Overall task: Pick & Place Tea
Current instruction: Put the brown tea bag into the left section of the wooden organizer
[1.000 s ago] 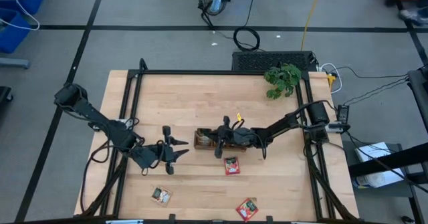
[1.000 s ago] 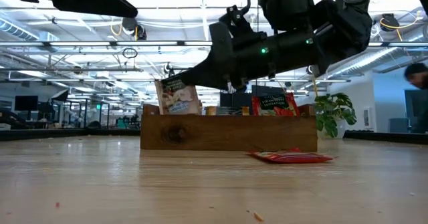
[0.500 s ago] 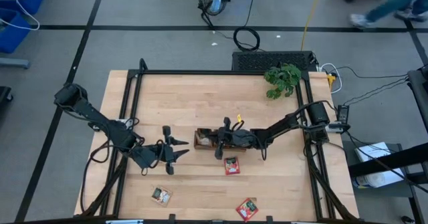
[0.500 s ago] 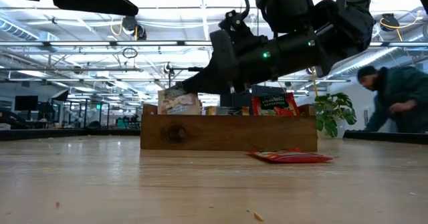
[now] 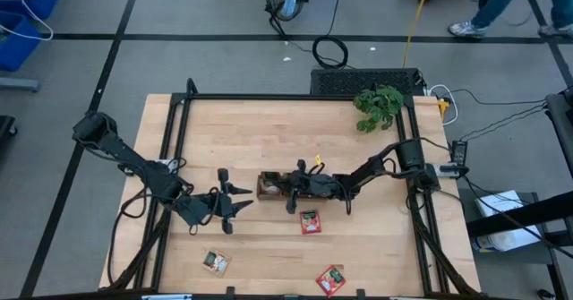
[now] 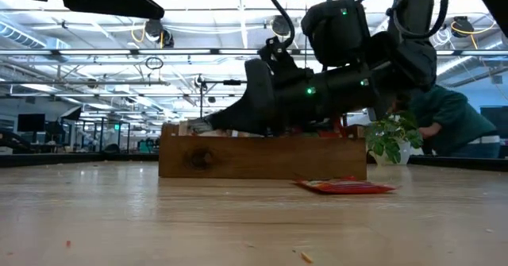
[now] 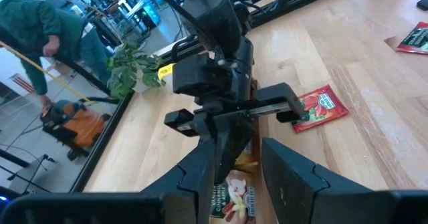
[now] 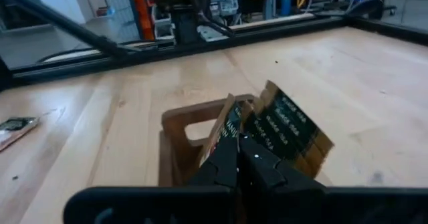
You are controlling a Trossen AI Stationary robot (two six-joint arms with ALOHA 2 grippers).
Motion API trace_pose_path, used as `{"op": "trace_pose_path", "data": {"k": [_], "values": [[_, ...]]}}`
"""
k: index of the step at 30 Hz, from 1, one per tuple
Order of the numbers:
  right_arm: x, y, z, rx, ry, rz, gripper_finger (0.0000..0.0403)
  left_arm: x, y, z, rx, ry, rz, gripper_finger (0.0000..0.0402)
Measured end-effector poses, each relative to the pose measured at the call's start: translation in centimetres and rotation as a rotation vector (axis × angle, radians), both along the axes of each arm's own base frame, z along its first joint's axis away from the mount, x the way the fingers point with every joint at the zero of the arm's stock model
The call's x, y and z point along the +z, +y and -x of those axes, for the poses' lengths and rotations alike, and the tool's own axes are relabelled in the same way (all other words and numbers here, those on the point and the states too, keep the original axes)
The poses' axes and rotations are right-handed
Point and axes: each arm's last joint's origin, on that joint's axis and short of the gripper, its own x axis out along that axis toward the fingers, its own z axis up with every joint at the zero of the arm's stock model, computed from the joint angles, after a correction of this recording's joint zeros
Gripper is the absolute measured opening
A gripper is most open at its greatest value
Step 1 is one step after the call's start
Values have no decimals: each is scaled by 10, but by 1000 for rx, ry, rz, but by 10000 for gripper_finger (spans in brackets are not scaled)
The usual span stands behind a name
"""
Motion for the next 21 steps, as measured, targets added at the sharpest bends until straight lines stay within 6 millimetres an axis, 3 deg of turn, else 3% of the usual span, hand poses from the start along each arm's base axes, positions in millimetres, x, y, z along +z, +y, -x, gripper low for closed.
{"op": "trace_pose_path", "data": {"k": [10, 21], "values": [[0, 8, 2, 52, 56, 122, 17, 0, 0, 0, 1, -1, 6, 127], [1, 17, 5, 8, 91, 192, 158, 0, 0, 0, 3, -3, 22, 127]]}}
